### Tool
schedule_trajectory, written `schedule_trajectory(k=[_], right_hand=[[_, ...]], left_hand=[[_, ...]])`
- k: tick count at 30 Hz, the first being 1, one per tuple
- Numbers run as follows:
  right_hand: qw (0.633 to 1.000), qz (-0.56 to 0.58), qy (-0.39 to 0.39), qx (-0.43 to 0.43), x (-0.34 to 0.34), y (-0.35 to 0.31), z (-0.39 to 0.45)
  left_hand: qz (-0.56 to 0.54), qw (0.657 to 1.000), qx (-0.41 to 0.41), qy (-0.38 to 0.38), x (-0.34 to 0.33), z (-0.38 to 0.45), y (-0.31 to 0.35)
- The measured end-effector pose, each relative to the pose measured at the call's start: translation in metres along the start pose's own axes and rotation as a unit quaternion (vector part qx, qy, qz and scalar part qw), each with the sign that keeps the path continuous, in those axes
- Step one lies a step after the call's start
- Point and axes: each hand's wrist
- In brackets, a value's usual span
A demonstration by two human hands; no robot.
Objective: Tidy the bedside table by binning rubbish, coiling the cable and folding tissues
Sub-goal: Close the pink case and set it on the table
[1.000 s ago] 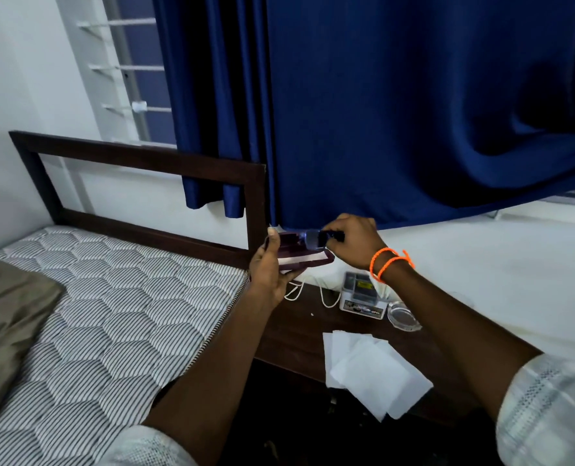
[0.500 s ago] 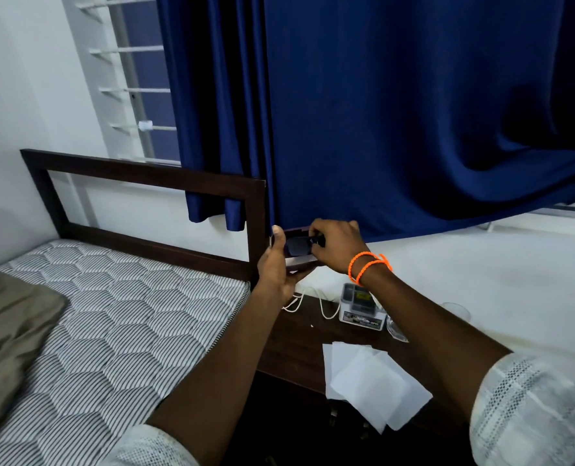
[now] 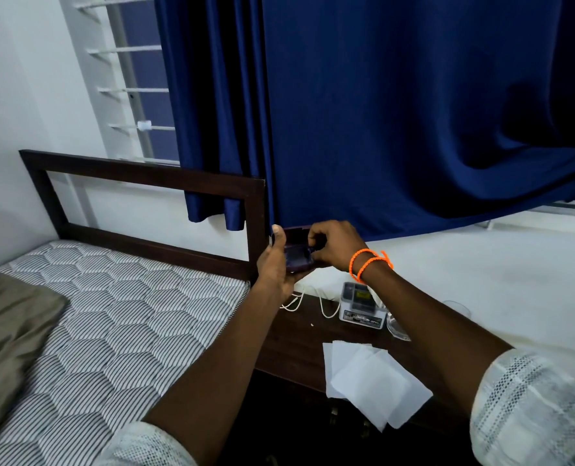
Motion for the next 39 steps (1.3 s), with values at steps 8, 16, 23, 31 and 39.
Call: schedule_trajectory(k=[8,16,23,31,39], right_hand=[[0.999,-0.032,0.001,-0.014,-0.002,-0.001,-0.002],[0.999,-0.028,-0.029,-0.01,-0.002,0.001,0.003],[0.998,0.038,-0.049,-0.021,-0.01,0.008,0.009],[0.997,0.05,-0.046,-0.023,-0.017,0.014,0.011],[0.969,0.188,0.141,-0.081,-0.018,0.023,0.01]], left_hand=[[0.045,0.999,-0.011,-0.012,0.0,-0.002,-0.004],[0.056,0.998,-0.002,-0.011,0.005,-0.002,-0.005],[0.034,0.999,0.001,-0.001,0.008,0.0,-0.005],[0.035,0.999,-0.005,0.002,0.014,0.003,-0.003],[0.048,0.999,-0.017,0.018,0.022,0.012,-0.001]])
Point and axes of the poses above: each hand's wrist, its own z-axis towards the middle knuckle, its own x-axis out of the back of the hand, y = z × x, and after that the axes turned 14 degrees about -x, right-handed
